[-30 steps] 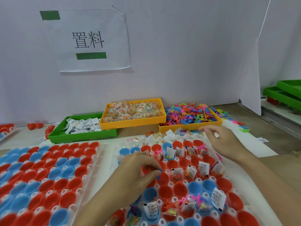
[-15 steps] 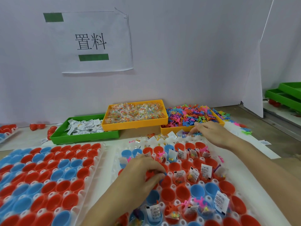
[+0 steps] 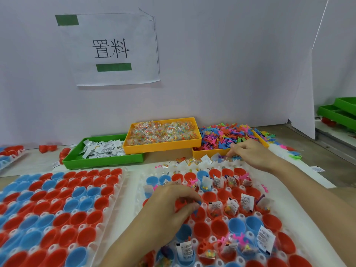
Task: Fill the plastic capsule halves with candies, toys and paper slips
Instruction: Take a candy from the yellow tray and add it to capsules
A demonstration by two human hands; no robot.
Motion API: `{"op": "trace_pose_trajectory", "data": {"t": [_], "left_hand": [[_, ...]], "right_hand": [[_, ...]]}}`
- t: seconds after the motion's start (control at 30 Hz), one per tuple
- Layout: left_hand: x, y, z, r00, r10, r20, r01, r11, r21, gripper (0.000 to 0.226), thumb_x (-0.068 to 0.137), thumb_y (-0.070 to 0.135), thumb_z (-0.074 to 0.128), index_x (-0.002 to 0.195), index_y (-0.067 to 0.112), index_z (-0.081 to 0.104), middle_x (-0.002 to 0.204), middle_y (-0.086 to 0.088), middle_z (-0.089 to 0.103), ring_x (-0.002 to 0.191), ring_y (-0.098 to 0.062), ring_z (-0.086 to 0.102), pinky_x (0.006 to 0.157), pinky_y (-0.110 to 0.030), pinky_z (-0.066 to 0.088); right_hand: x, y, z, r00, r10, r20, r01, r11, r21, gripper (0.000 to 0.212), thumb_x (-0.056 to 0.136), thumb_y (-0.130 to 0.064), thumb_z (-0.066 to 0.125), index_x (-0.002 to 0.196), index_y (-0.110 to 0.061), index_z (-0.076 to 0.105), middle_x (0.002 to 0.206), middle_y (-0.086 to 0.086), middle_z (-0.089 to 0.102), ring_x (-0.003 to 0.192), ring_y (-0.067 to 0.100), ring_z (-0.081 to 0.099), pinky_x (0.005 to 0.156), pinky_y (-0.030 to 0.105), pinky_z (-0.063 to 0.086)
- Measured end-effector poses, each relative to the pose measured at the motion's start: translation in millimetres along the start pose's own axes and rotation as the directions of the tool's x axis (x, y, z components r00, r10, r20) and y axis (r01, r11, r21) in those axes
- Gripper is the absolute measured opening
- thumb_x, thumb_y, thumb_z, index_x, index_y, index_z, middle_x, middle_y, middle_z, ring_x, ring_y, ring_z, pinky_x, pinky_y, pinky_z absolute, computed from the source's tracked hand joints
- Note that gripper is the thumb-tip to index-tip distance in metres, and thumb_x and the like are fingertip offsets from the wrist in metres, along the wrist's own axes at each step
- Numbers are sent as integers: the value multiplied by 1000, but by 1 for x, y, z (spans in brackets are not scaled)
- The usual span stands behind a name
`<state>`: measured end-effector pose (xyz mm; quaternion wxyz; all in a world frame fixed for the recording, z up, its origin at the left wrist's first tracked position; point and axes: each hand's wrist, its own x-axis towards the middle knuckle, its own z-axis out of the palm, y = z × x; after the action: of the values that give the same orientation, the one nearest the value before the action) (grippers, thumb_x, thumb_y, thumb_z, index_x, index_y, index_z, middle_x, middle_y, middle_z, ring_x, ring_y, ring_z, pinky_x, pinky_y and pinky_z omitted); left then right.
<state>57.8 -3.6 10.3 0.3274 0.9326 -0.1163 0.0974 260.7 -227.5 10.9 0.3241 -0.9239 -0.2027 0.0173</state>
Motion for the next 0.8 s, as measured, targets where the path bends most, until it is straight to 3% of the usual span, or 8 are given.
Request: {"op": "trace_pose_trajectory", "data": {"t": [0.1, 0.2, 0.3, 0.37, 0.53, 0.63, 0.7, 0.8], "left_hand": [[-1, 1, -1, 1000, 6, -24, -6, 1000, -17, 10, 92, 29, 68, 93, 37, 74, 83, 26, 64, 90, 4, 53, 71, -8, 36], [0, 2, -1, 1000, -7, -18, 7, 1000, -6, 9, 91, 30, 68, 91, 37, 73, 83, 25, 63, 91, 4, 51, 71, -8, 35], [0, 3, 0, 999, -37, -9, 38, 999, 31, 6, 91, 33, 67, 92, 37, 72, 89, 28, 60, 96, 5, 47, 79, -11, 35], [1, 2, 1, 999, -39, -3, 39, 997, 71, 5, 91, 35, 66, 93, 36, 71, 92, 27, 58, 100, 2, 45, 88, -14, 34], [2, 2, 2, 999, -43, -1, 42, 994, 101, 9, 91, 36, 65, 98, 34, 71, 94, 28, 54, 100, 1, 42, 86, -13, 31], [1, 2, 2, 999, -15, -29, 17, 996, 84, 9, 89, 35, 68, 97, 35, 70, 93, 27, 58, 100, 3, 44, 86, -12, 33], [1, 1, 2, 999, 10, -48, -7, 997, 74, 9, 87, 32, 71, 96, 34, 69, 91, 26, 58, 98, 3, 46, 86, -12, 33], [1, 0, 2, 998, 26, -65, -21, 997, 76, 9, 88, 28, 72, 90, 35, 67, 90, 25, 59, 97, 3, 47, 90, -16, 34]], "right_hand": [[-3, 4, -2, 998, -23, -59, 27, 997, 73, 44, 107, -30, 42, 97, -8, 79, 110, 1, 74, 106, 9, 62, 92, 28, 42], [-6, 8, -3, 989, -49, -137, 65, 992, 111, 39, 104, -25, 49, 91, -5, 79, 96, -5, 73, 101, 8, 66, 92, 29, 48], [-9, 11, -3, 973, -60, -221, 87, 989, 117, 27, 100, -21, 58, 91, -10, 80, 91, -7, 72, 89, 1, 64, 87, 29, 51], [-12, 14, -2, 957, -37, -287, 80, 987, 140, 18, 96, -20, 64, 96, -11, 80, 95, -3, 74, 88, 6, 66, 82, 26, 51], [-24, 16, 3, 886, 28, -462, 68, 979, 190, 12, 85, -12, 77, 97, -11, 80, 88, 0, 75, 79, 2, 66, 67, 15, 48], [-31, 7, -1, 864, 40, -501, 98, 964, 246, 14, 84, -8, 78, 97, -11, 78, 87, -2, 72, 80, 2, 66, 72, 19, 53], [-36, -5, -8, 854, 3, -520, 170, 944, 284, 17, 83, -5, 78, 97, -15, 77, 84, -4, 72, 76, 4, 68, 69, 13, 53], [-49, -29, -18, 892, -85, -444, 264, 895, 359, 26, 79, -5, 81, 96, -23, 75, 81, -4, 73, 74, 8, 72, 68, 8, 53]]}}
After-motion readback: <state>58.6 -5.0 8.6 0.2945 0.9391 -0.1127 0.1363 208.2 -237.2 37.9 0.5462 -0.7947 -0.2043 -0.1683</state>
